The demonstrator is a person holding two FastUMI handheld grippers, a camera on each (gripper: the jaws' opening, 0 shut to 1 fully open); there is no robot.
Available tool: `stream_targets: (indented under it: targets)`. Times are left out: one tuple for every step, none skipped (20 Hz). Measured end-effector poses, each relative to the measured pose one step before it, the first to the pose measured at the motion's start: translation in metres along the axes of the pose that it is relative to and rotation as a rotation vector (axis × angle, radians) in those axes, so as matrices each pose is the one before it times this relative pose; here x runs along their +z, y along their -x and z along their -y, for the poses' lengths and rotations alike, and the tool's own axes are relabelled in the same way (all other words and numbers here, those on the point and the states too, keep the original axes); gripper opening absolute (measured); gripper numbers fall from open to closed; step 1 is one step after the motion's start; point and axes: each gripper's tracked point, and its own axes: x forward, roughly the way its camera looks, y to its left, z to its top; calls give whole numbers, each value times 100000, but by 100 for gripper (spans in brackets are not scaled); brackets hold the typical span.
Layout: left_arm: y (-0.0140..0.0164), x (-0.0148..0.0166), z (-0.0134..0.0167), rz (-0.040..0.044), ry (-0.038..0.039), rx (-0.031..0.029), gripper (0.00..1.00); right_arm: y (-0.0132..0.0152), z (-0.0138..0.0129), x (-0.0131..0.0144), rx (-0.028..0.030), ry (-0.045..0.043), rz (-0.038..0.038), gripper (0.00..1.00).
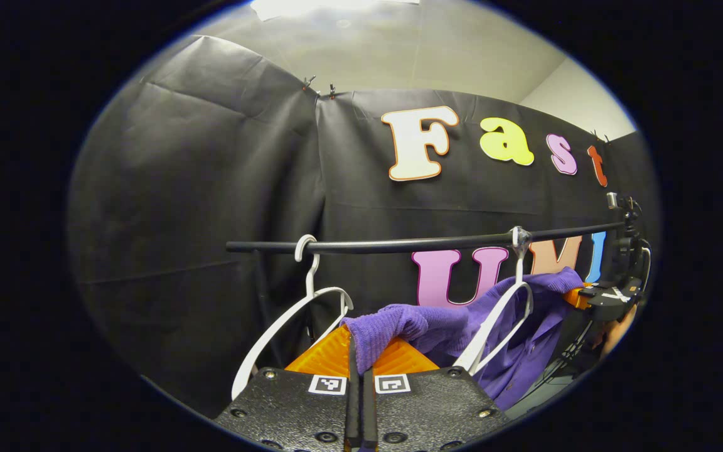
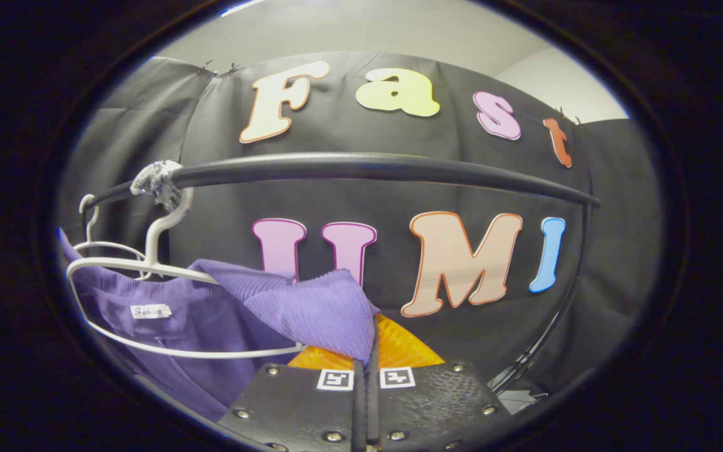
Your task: Grasp the clothes on the hanger with both hands and then place them into the laundry hamper below.
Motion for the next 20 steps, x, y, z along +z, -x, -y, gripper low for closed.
stream_targets:
  targets:
    - [-598, -3, 173, -148, -188, -631, 2, -581, 99, -181, -1025, 1058, 709, 1]
    - [-518, 136, 181, 450, -178, -532, 2, -524, 75, -84, -982, 714, 482, 1]
    - [-387, 220, 300, 591, -108, -810, 2, -517, 71, -122, -1136, 297, 529, 1]
    - [-481, 113, 163, 398, -53, -675, 3, -501, 168, -78, -1211, -383, 794, 1]
    - [-395, 136, 200, 77, 42, -603, 2, -489, 174, -138, -884, -1045, 837, 1]
    - [-375, -54, 51, -1109, 100, -175, 0, -552, 272, -68, -1271, -1020, 796, 1]
    - [-221, -194, 18, -318, 267, -336, 5, -334, 233, -42, -1289, -472, 1470, 1]
    - [-339, 12, 89, -243, 270, -603, 0, -385, 107, -58, -1111, 237, 1296, 1]
    - [-241, -163, 100, -387, 20, -337, 0, -522, 87, -346, -946, 303, 804, 1]
    - [-413, -159, 48, -186, 55, -466, 0, -489, 96, -418, -667, 89, 420, 1]
    - [-311, -300, -61, -255, -101, -454, 0, -343, 76, -389, -600, -264, 558, 1]
    - [-362, -398, -95, -602, 237, -188, 2, -309, 136, -235, -694, -299, 1182, 1]
    - [-324, -475, 7, -1248, 207, -472, 0, -364, 54, -266, -751, 420, 534, 1]
    - [-217, -449, -12, -1002, 1041, -499, 0, -420, -227, -501, 269, 239, -270, 0]
    - [-409, -615, 41, -639, 971, -764, 2, -449, -211, -900, 381, 312, -1452, 1]
    - [-290, -511, -220, -1181, 453, -358, 2, -334, -164, -980, 656, 259, -1765, 1]
    - [-100, -479, -281, -1088, 135, 191, 2, -262, -320, -750, 817, -90, -1494, 1]
    - [-183, -408, -61, -989, 284, 20, 2, -308, -103, -759, 290, -18, -1211, 1]
    - [-207, -539, 88, -927, 613, -160, 2, -228, -50, -606, 128, -101, -1095, 1]
    - [-199, -373, 63, -586, 791, -512, 2, -211, -49, -755, 325, -837, -1605, 1]
